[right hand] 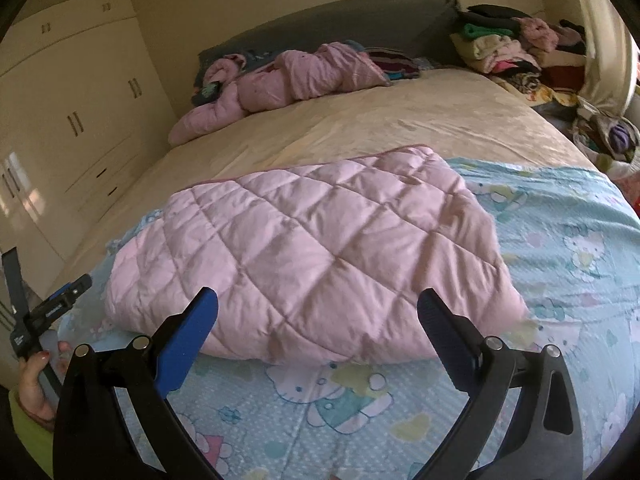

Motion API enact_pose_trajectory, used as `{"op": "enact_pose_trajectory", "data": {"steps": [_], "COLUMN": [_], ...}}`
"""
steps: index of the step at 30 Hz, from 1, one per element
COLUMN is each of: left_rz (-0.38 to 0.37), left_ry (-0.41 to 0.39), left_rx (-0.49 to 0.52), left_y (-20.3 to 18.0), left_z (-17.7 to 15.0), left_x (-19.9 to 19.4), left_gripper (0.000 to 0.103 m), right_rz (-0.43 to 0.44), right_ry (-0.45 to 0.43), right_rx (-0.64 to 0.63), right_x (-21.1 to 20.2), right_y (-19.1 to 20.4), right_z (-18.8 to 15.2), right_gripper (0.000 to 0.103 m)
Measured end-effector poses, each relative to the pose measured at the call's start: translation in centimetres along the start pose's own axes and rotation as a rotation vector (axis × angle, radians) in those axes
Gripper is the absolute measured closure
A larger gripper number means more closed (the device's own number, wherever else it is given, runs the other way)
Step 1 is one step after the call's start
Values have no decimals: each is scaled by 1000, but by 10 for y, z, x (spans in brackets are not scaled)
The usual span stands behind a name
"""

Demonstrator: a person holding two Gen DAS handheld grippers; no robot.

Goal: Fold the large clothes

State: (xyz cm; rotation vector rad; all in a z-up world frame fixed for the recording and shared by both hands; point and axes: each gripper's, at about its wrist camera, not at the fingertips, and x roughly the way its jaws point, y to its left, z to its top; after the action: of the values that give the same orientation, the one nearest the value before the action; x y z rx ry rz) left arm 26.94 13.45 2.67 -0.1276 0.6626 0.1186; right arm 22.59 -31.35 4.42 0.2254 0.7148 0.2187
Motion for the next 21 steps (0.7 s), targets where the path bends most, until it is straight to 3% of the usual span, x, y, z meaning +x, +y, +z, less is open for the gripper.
{"op": "enact_pose_trajectory", "data": {"steps": [12,21], "left_rz": [27,-39], "left_ry": [57,139], "left_rx": [-77,-148], "left_y": [29,36], "left_z": [-8,-18], "left_x": [15,37], "left_gripper": [10,10], "right_rz": [-65,-106], "right_ry": [25,54], "right_rx": [90,182], "right_x": [3,15], "right_y": [-36,-65], "right_z": [-22,-39], "right_gripper": [4,4]}}
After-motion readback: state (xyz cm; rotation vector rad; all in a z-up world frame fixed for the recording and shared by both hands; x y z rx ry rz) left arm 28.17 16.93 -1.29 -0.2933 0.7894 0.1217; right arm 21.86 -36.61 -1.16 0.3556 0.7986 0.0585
